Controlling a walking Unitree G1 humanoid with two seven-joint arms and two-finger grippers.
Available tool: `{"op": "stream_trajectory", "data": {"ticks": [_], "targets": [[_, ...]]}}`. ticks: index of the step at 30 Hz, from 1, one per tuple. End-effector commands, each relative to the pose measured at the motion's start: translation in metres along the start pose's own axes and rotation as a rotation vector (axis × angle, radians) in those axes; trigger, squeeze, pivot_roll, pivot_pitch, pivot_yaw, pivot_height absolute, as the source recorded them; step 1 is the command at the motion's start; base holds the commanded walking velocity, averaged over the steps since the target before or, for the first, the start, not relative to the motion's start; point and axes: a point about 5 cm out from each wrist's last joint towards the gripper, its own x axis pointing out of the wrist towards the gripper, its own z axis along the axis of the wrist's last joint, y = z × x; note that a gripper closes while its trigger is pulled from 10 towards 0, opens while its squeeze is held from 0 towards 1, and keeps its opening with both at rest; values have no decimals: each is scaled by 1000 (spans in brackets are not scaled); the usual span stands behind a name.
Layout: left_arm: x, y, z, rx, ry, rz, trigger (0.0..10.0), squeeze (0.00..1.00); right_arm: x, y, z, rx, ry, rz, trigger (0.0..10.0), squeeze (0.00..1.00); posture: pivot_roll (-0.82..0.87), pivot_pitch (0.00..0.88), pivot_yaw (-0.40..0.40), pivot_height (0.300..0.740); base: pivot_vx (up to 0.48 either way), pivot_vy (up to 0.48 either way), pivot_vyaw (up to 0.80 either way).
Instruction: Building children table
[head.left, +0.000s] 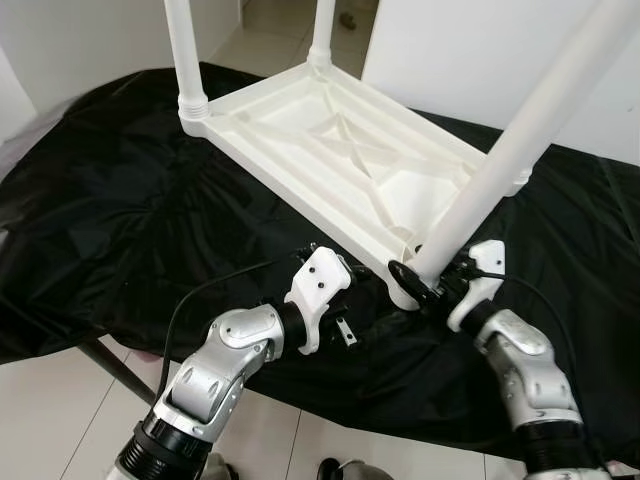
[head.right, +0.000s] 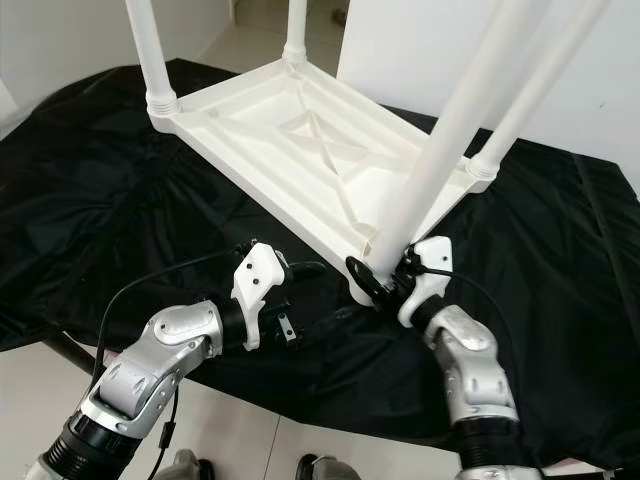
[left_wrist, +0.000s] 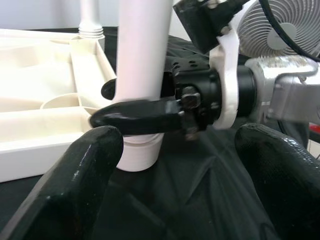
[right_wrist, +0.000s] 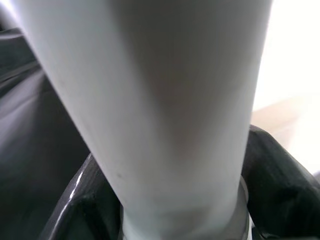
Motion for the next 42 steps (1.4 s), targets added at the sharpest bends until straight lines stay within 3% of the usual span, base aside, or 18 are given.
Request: {"op": "stream_trajectory", "data": {"ticks": [1,4,6,10,13,19,20,23,28,30,32,33,34,36,42], "targets": [[1,-4,-1,-12,1,-2,10000,0,-5,-2,-10,-45,76,-74,10000,0,36,147,-91,740,0,0,0],[1,-4,-1,-10,3,-7,10000,0,-8,4,-7,1,49,-157,10000,0,35,144,-89,740,0,0,0],[1,-1,0,-4,5,-7,10000,0,-15,7,-7,43,54,-368,10000,0,32,142,-87,740,0,0,0],[1,0,0,-2,6,-7,10000,0,-20,12,-9,59,77,-491,10000,0,31,141,-86,740,0,0,0],[2,-1,0,0,5,-10,10000,0,-21,22,-6,28,78,-534,10000,0,35,140,-91,740,0,0,0],[2,-1,0,-7,1,-8,10000,0,-23,22,1,45,52,-562,10000,0,24,138,-86,740,0,0,0],[2,-2,-1,-6,1,-12,10000,0,-23,23,2,57,48,-554,10000,1000,27,137,-88,740,0,0,0],[3,-2,0,-5,0,-15,10000,0,-22,25,4,61,50,-539,10000,1000,27,137,-87,740,0,0,0],[1,-2,0,-11,0,-11,10000,0,-22,10,14,35,-3,-432,10000,1000,29,137,-87,740,0,0,0],[1,-4,-2,-11,4,-13,10000,0,-21,0,17,11,6,-256,10000,1000,31,133,-90,740,0,0,0],[1,-4,-2,-11,4,-13,10000,0,-21,0,17,11,6,-256,10000,1000,31,133,-90,740,0,0,0],[2,-4,-2,-11,4,-13,10000,0,-21,-2,18,18,3,-203,10000,361,32,131,-89,740,0,0,0],[2,-3,-1,-9,2,-11,10000,0,-19,-9,23,-9,-6,-97,10000,0,39,127,-93,740,0,0,0],[2,-2,0,-6,2,-9,10000,0,-17,-15,28,-49,-23,-29,10000,0,41,127,-94,740,0,0,0],[1,-1,0,-3,4,-3,10000,0,-11,-13,31,-45,-37,127,10000,0,52,118,-98,740,0,0,0]]}}
